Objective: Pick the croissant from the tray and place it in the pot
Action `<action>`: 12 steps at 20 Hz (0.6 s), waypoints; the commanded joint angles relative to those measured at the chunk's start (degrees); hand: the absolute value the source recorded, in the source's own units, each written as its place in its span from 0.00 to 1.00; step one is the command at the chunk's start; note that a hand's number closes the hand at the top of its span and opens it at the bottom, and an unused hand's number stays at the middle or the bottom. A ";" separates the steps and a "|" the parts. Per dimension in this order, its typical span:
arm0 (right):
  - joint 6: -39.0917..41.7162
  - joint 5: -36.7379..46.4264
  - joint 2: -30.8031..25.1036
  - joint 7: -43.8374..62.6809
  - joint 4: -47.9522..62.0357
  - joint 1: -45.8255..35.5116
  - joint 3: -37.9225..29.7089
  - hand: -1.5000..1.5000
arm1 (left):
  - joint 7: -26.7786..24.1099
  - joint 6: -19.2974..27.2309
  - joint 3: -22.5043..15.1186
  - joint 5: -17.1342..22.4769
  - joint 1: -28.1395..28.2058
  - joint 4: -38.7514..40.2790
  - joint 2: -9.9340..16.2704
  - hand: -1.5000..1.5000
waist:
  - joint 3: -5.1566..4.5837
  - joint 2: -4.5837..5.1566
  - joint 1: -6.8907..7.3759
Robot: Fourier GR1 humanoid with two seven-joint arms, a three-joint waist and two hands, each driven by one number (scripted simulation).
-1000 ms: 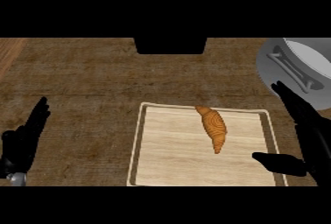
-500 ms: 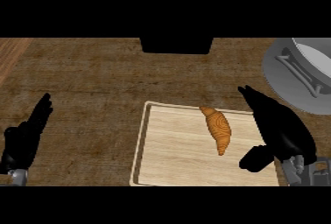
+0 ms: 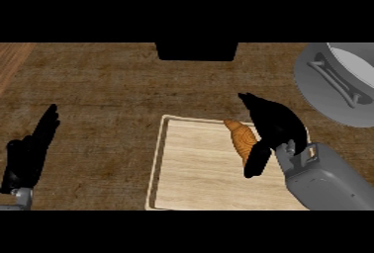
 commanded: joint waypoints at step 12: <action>6.82 2.99 8.27 9.03 15.03 -6.08 3.03 0.00 | -2.14 -1.60 2.51 -0.86 0.17 2.32 -1.26 0.50 | 0.07 -0.06 -0.96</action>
